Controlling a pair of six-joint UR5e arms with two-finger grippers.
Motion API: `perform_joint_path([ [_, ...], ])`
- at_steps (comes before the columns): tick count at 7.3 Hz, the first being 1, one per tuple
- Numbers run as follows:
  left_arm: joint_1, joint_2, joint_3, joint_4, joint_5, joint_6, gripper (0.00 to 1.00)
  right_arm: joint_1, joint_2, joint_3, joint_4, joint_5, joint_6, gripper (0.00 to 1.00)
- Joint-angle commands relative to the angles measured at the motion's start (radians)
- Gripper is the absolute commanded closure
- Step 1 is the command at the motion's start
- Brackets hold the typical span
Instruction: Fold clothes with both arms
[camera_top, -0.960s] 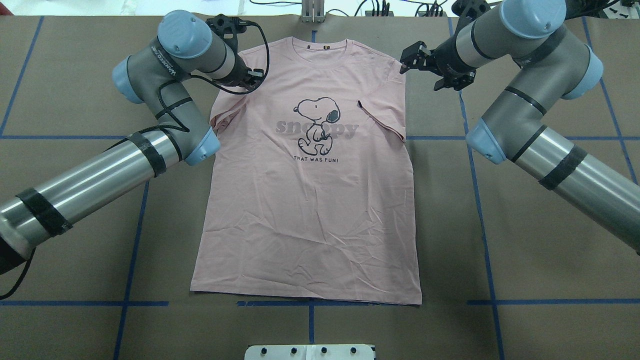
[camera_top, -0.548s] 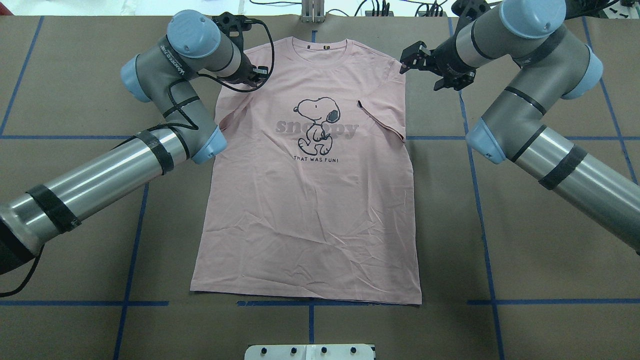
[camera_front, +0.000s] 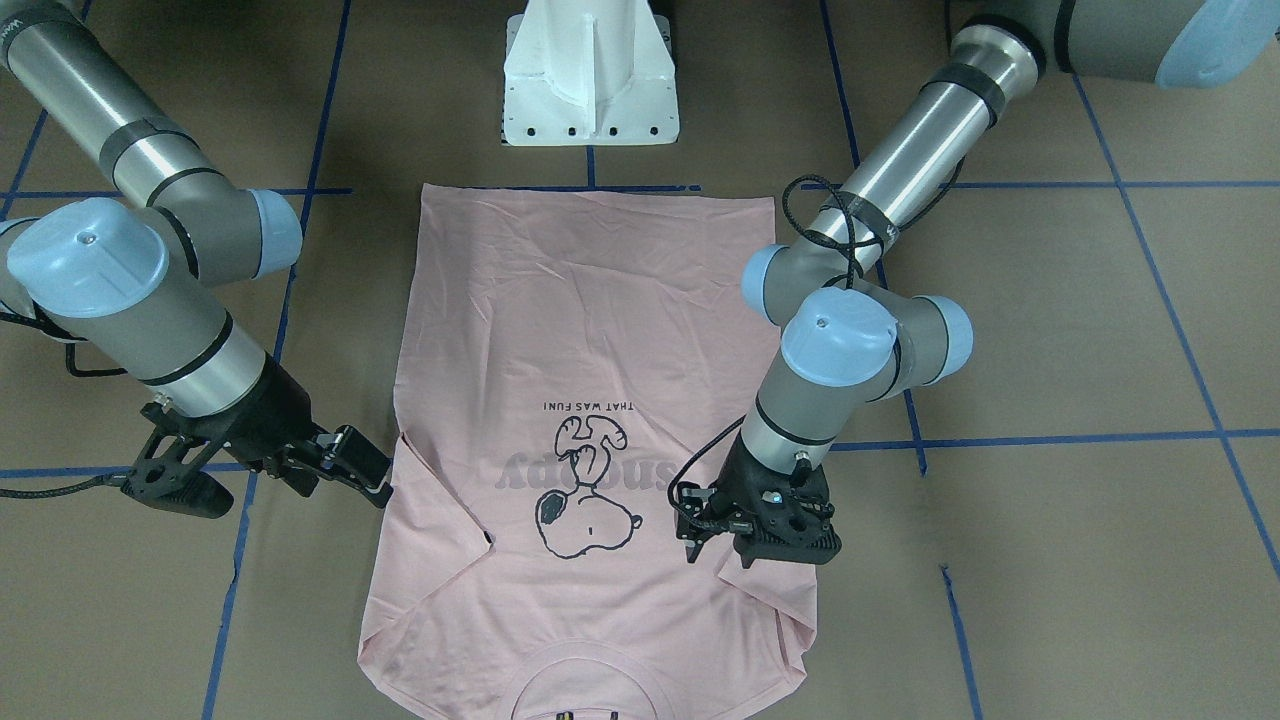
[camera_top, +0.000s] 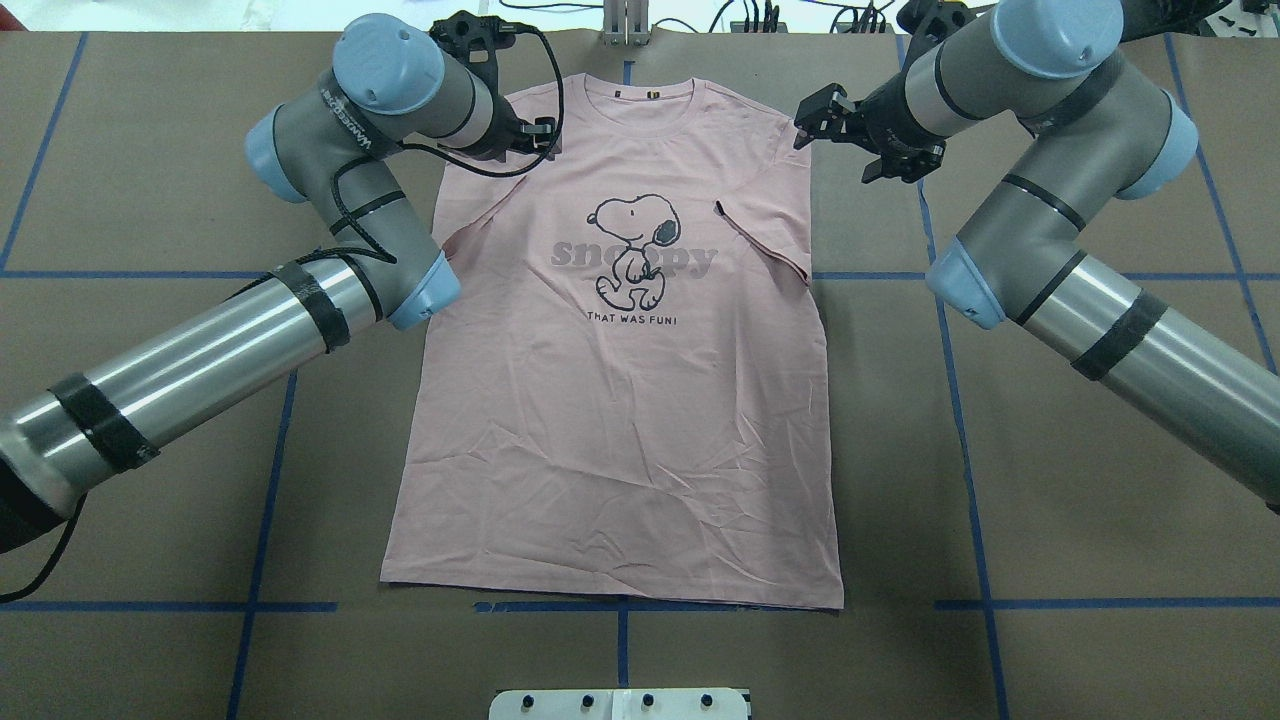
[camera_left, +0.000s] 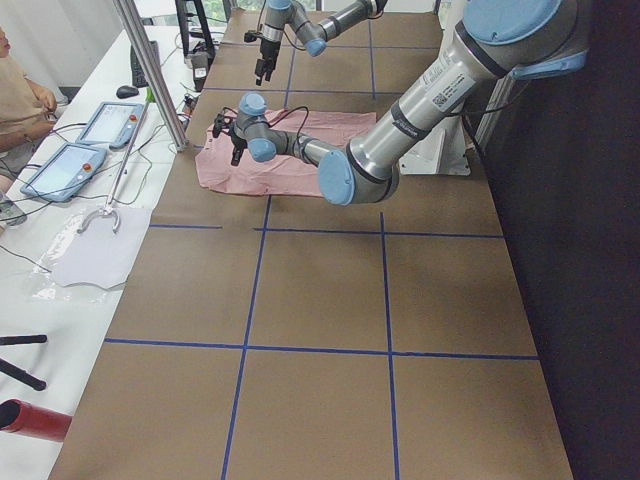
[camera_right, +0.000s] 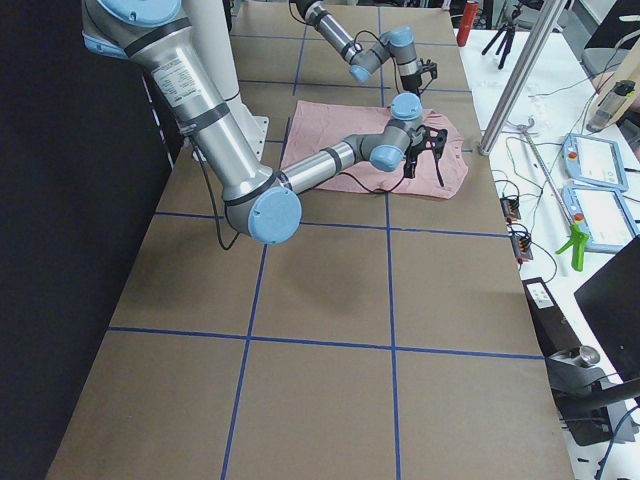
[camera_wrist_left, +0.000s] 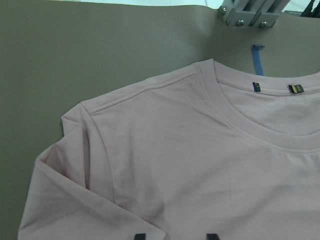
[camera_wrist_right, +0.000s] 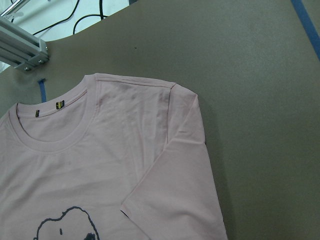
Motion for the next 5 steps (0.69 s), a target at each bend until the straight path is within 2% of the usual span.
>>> perform_joint_path([
  [1, -0.002, 0.126, -0.196, 0.005, -0.034, -0.02, 0.09, -0.06, 0.002, 0.027, 0.004, -0.054, 0.114, 0.0],
  [2, -0.011, 0.176, -0.23, 0.007, -0.143, -0.017, 0.09, -0.155, -0.017, 0.115, -0.008, -0.17, 0.223, 0.0],
  [3, -0.019, 0.27, -0.354, 0.007, -0.157, -0.02, 0.09, -0.249, -0.061, 0.207, -0.05, -0.264, 0.344, 0.0],
  [4, -0.021, 0.378, -0.475, 0.009, -0.163, -0.021, 0.09, -0.347, -0.113, 0.355, -0.198, -0.324, 0.383, 0.01],
  [5, -0.022, 0.441, -0.545, 0.009, -0.166, -0.023, 0.09, -0.451, -0.203, 0.49, -0.306, -0.376, 0.394, 0.01],
])
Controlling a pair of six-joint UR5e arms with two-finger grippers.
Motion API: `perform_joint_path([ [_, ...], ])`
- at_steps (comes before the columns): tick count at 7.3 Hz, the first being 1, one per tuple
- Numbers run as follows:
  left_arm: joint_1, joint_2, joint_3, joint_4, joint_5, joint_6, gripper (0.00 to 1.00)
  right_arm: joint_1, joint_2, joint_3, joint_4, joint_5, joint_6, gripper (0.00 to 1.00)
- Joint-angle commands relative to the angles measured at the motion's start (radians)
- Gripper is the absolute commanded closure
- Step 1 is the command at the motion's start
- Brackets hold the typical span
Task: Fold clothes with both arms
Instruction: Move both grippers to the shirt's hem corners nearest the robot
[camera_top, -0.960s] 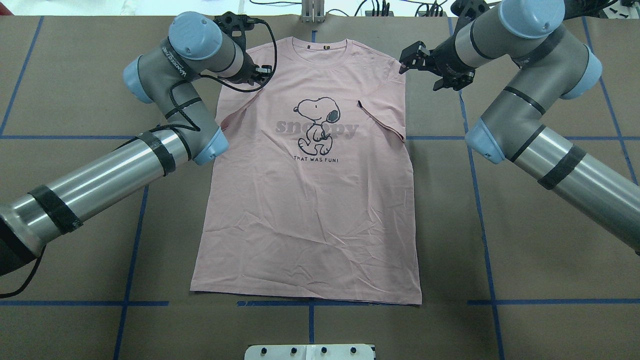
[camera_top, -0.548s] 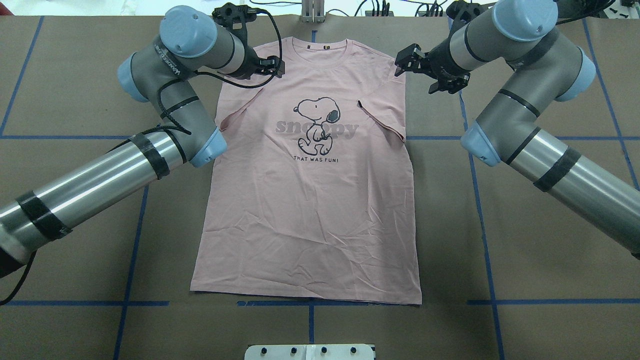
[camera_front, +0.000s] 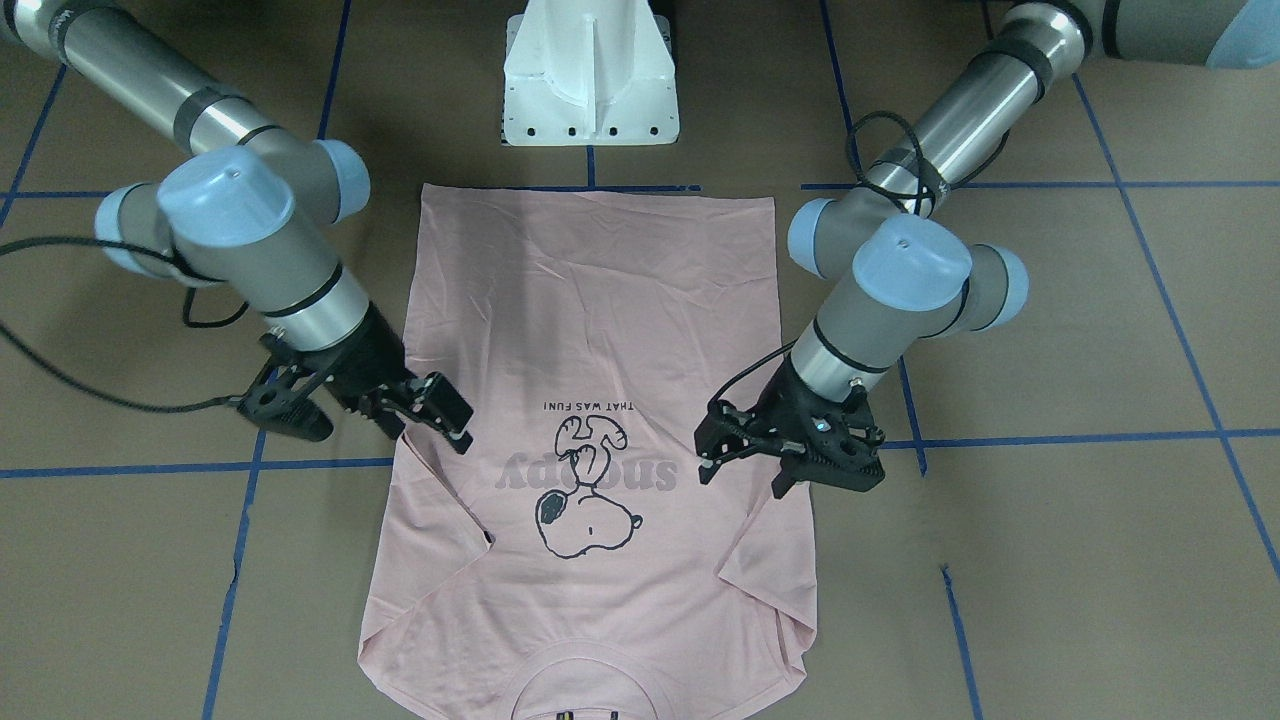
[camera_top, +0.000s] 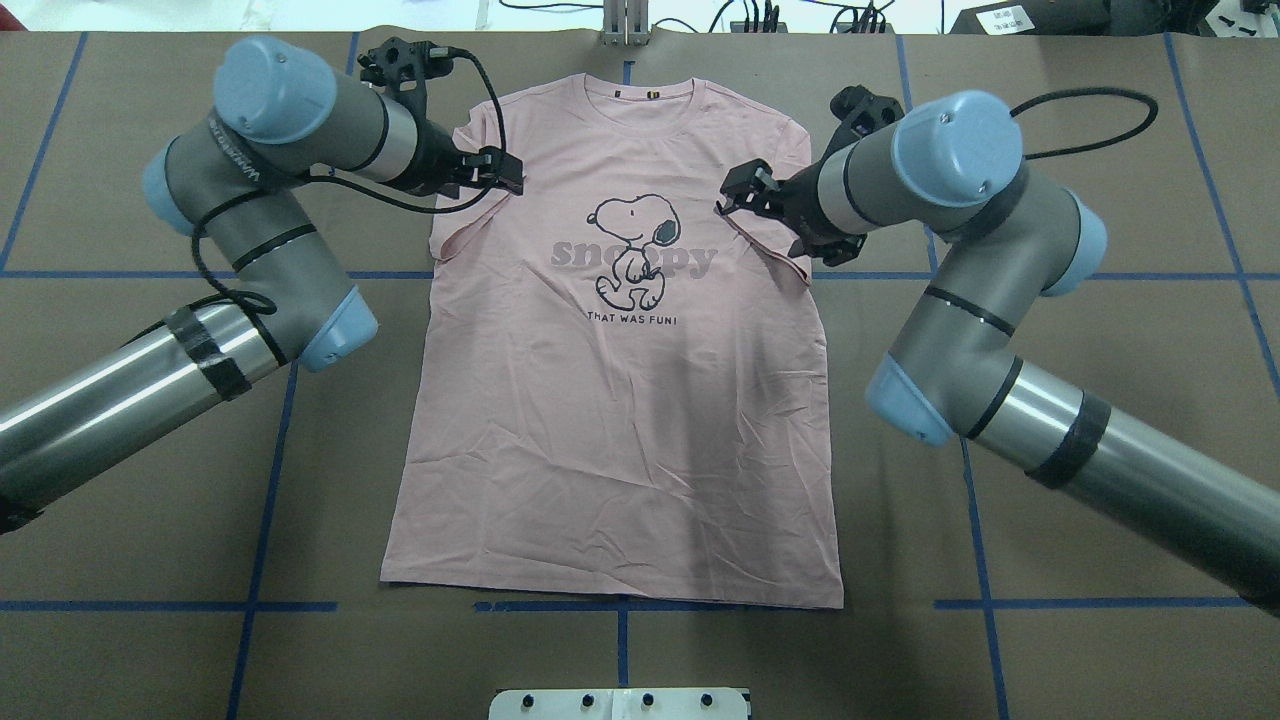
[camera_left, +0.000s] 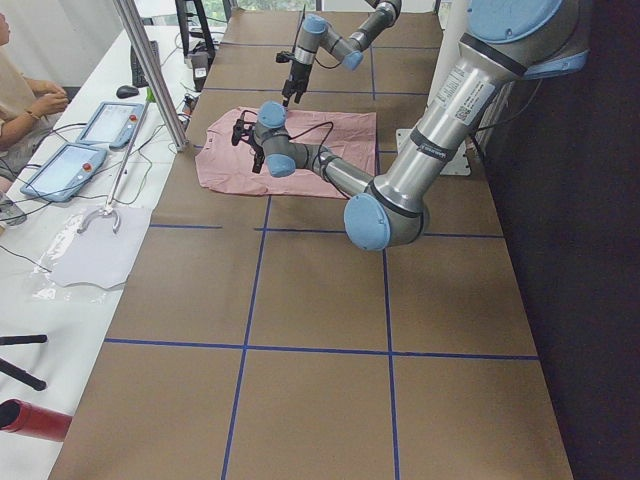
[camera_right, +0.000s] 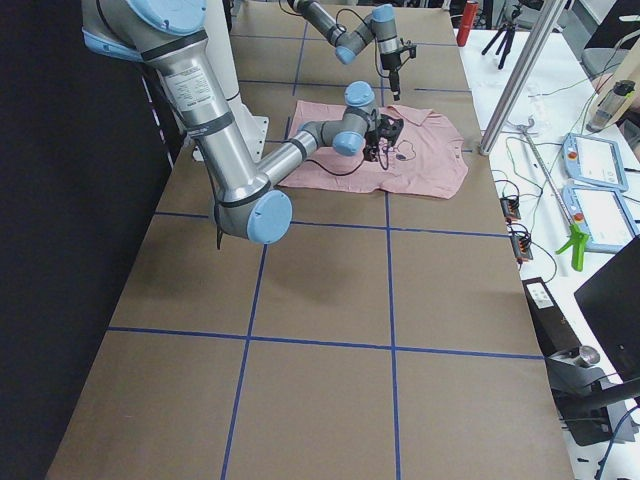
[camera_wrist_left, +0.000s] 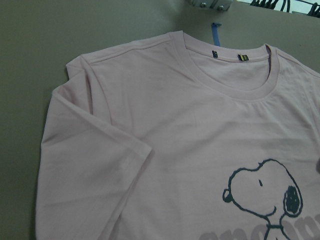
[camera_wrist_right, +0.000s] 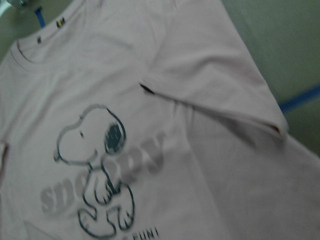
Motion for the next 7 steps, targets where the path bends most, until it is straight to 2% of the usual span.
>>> perform_joint_path([
  [1, -0.003, 0.125, -0.125, 0.001, -0.01, -0.002, 0.09, -0.22, -0.202, 0.27, -0.138, -0.127, 0.127, 0.01],
  [2, -0.003, 0.126, -0.124, 0.002, -0.012, -0.002, 0.09, -0.318, -0.277, 0.343, -0.143, -0.21, 0.239, 0.04],
  [3, -0.003, 0.126, -0.126, 0.001, -0.01, -0.002, 0.09, -0.394, -0.328, 0.357, -0.145, -0.265, 0.287, 0.08],
  [5, -0.003, 0.136, -0.126, 0.001, -0.009, -0.013, 0.09, -0.433, -0.335, 0.371, -0.244, -0.272, 0.332, 0.15],
  [7, -0.001, 0.136, -0.12, 0.001, -0.007, -0.02, 0.09, -0.459, -0.336, 0.365, -0.258, -0.272, 0.386, 0.18],
])
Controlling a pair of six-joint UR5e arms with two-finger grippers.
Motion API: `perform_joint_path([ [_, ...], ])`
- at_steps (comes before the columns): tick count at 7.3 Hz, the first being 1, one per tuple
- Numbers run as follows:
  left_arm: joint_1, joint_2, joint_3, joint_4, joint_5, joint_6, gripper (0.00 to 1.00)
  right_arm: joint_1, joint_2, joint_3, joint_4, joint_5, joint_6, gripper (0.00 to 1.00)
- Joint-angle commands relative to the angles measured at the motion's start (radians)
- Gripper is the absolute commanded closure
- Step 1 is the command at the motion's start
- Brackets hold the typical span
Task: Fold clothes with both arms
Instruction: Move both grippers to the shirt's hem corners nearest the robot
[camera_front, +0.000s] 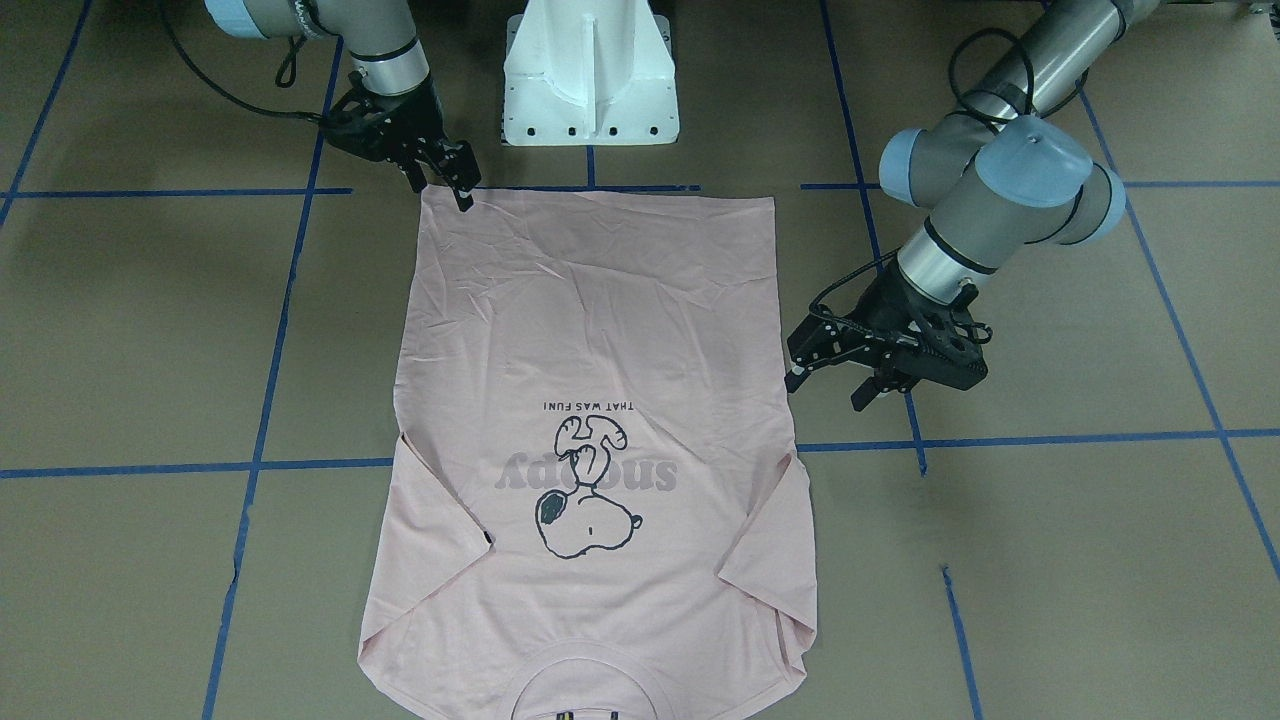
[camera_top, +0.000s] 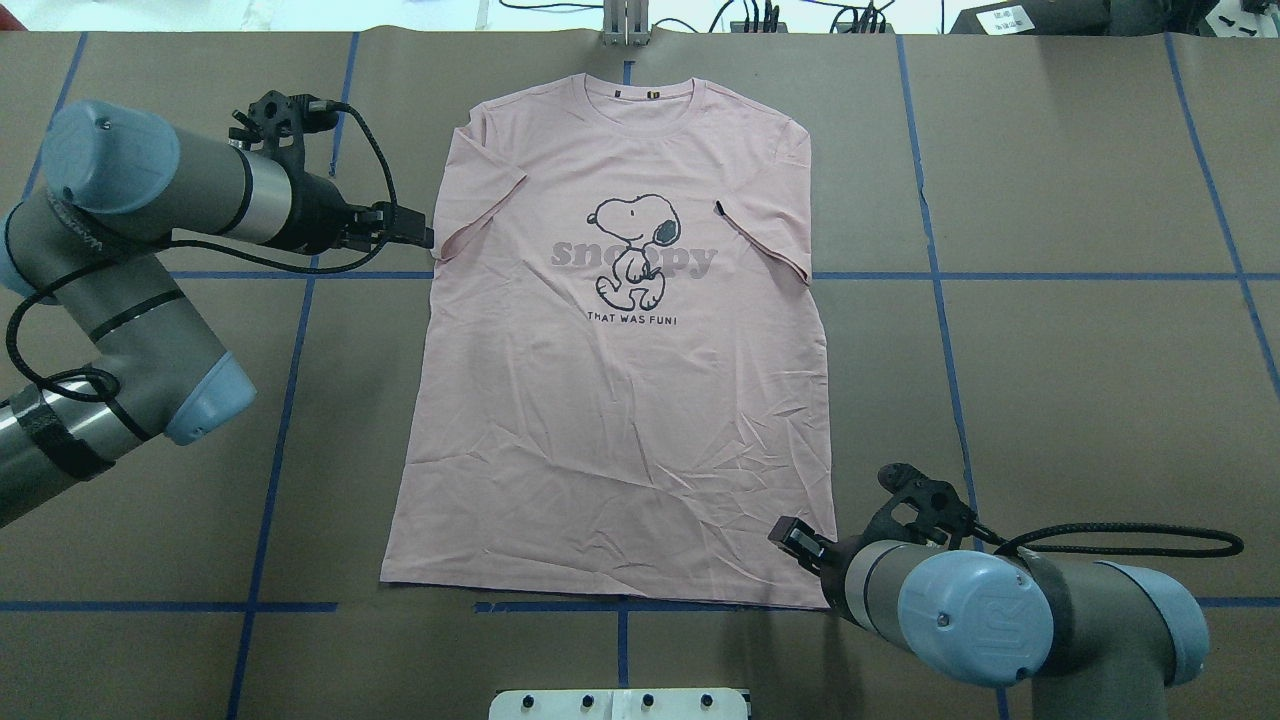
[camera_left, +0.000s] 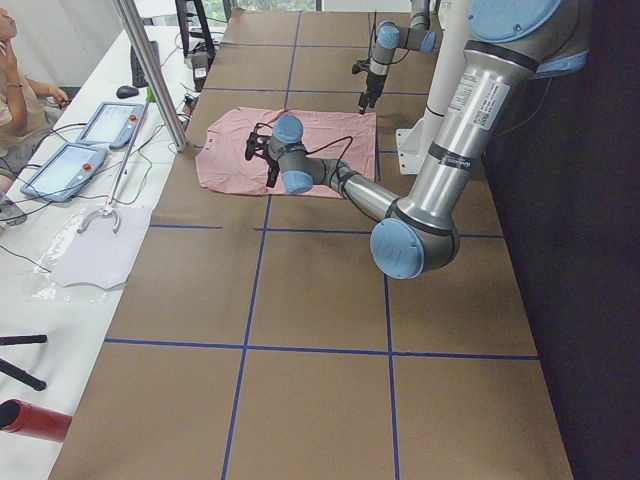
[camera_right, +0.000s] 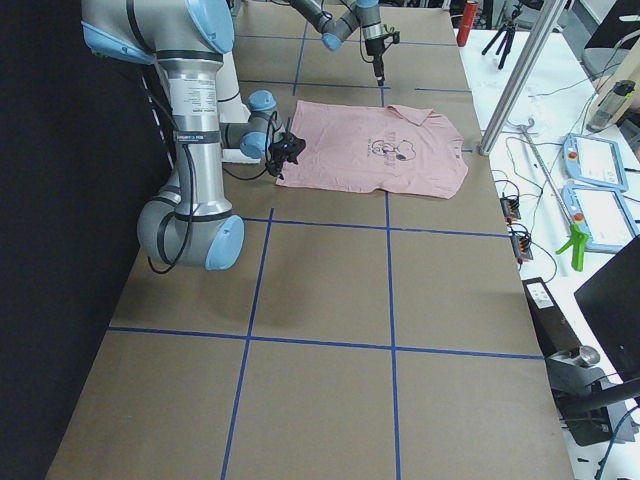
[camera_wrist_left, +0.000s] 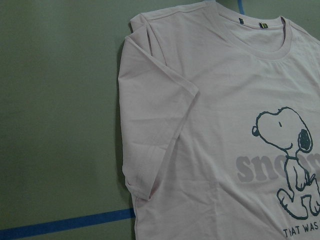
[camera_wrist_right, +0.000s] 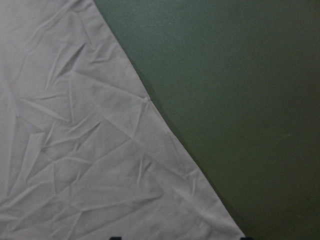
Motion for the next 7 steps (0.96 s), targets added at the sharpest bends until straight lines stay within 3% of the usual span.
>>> perform_joint_path([
  [1, 0.002, -0.002, 0.005, -0.002, 0.001, -0.006, 0.09, -0.022, -0.005, -0.006, -0.041, 0.0, 0.031, 0.21],
  [4, 0.002, -0.002, 0.003, -0.002, 0.001, -0.006, 0.08, -0.028, -0.005, -0.025, -0.043, 0.003, 0.031, 0.25],
  [6, 0.004, -0.002, 0.003, -0.003, 0.001, -0.006, 0.08, -0.034, -0.008, -0.025, -0.043, 0.004, 0.031, 0.33],
  [7, 0.004, -0.002, 0.003, -0.003, 0.001, -0.006, 0.08, -0.038, -0.006, -0.02, -0.043, 0.006, 0.031, 0.45],
])
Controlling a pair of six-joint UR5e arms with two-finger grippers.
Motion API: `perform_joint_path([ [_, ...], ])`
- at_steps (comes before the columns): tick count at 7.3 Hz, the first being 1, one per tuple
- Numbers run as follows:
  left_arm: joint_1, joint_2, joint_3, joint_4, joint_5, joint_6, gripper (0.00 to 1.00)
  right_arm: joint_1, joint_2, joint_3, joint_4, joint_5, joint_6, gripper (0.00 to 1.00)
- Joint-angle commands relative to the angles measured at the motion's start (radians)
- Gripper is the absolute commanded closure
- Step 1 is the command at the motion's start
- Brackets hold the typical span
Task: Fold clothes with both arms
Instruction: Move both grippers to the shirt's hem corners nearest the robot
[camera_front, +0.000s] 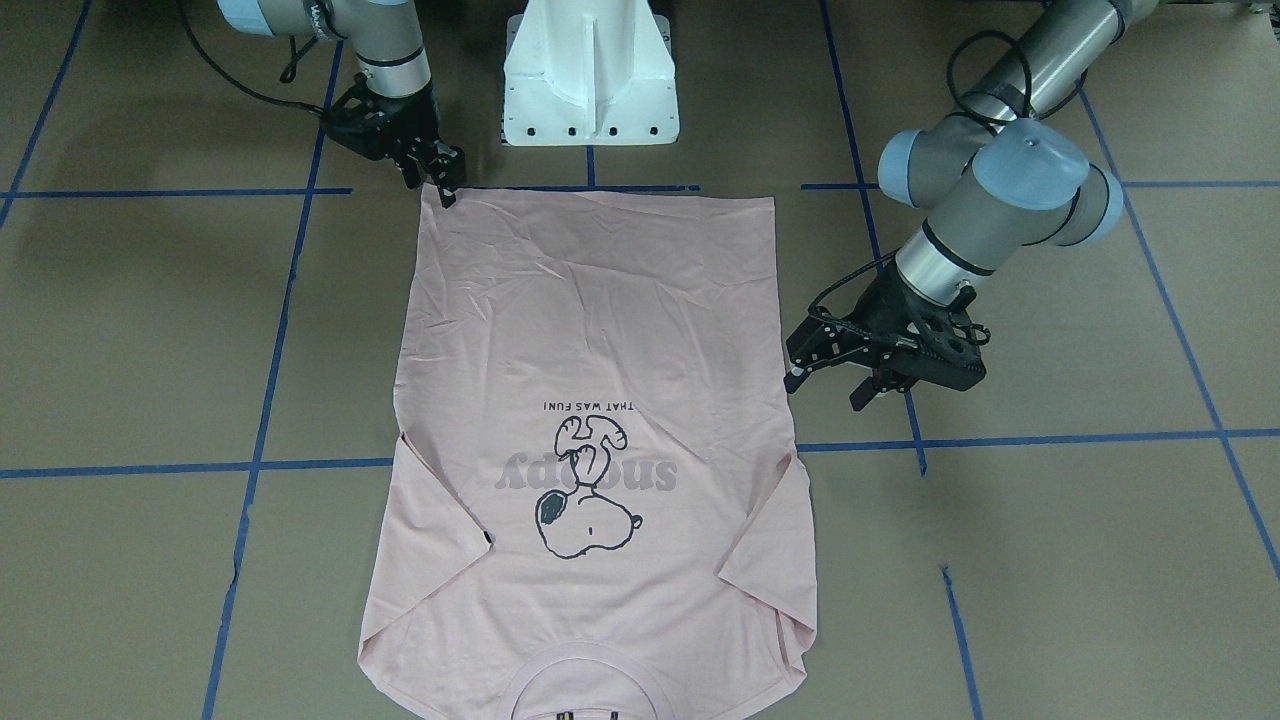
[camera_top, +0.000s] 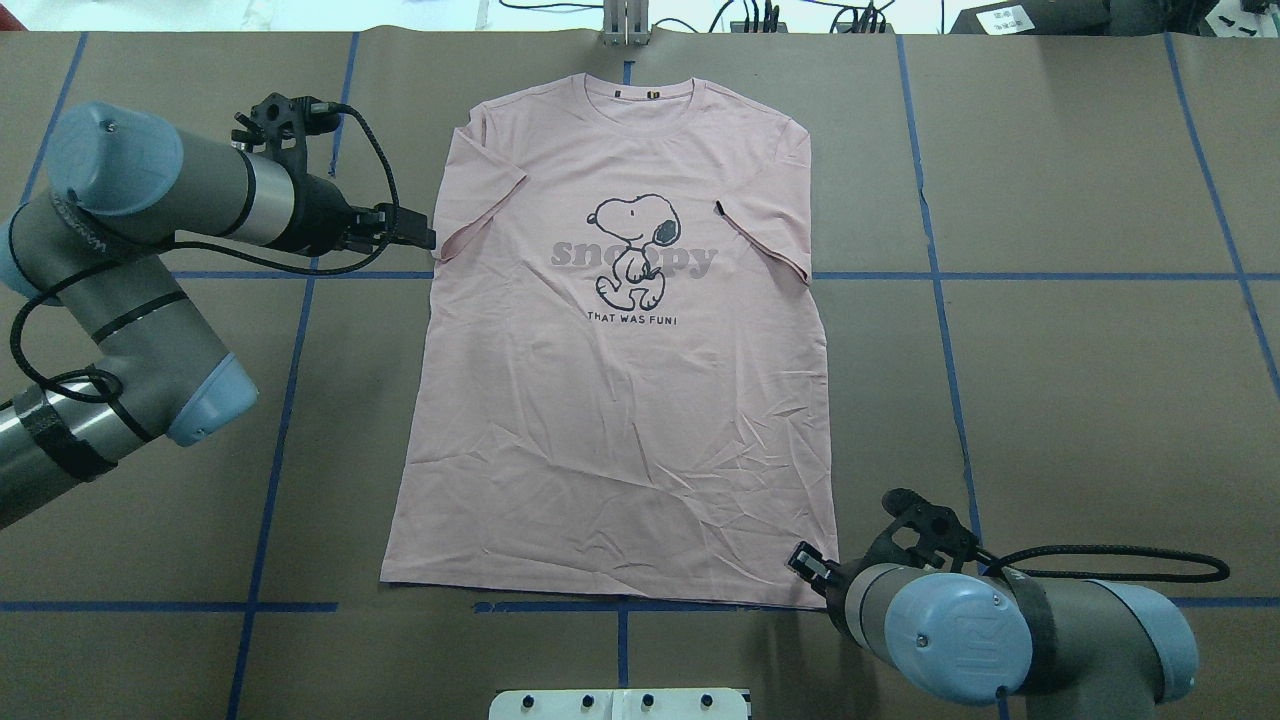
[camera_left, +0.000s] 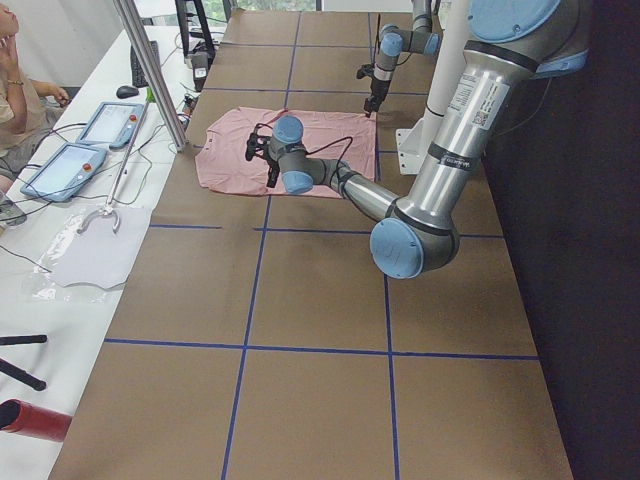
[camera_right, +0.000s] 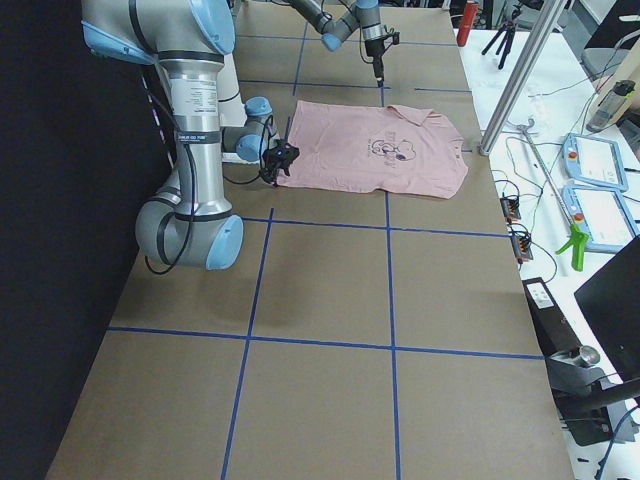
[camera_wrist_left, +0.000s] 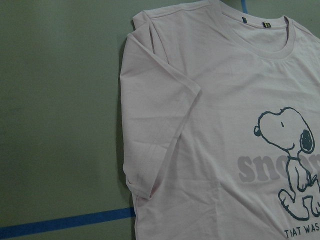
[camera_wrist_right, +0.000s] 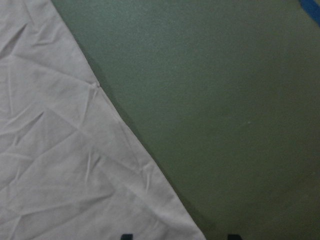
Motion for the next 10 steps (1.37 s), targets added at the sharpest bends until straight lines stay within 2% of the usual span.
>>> perform_joint_path([
  [1, 0.0, -0.002, 0.0, -0.001, 0.0, 0.0, 0.08, -0.007, 0.0, 0.006, 0.0, 0.001, 0.011, 0.83],
  [2, -0.001, -0.002, 0.0, -0.001, 0.0, 0.0, 0.09, -0.015, 0.0, 0.003, 0.0, 0.001, 0.011, 1.0],
  [4, -0.001, -0.003, 0.002, 0.001, 0.002, -0.002, 0.09, -0.018, -0.001, 0.009, 0.0, 0.003, 0.009, 1.0],
  [6, 0.0, -0.005, -0.024, 0.001, 0.001, -0.131, 0.09, -0.013, -0.001, 0.047, -0.011, 0.003, 0.009, 1.0],
  [8, 0.058, 0.088, -0.145, 0.013, 0.011, -0.277, 0.09, -0.001, -0.007, 0.087, -0.026, 0.026, 0.008, 1.0],
  [10, 0.278, 0.272, -0.423, 0.198, 0.189, -0.43, 0.12, 0.005, -0.004, 0.09, -0.026, 0.031, 0.005, 1.0],
])
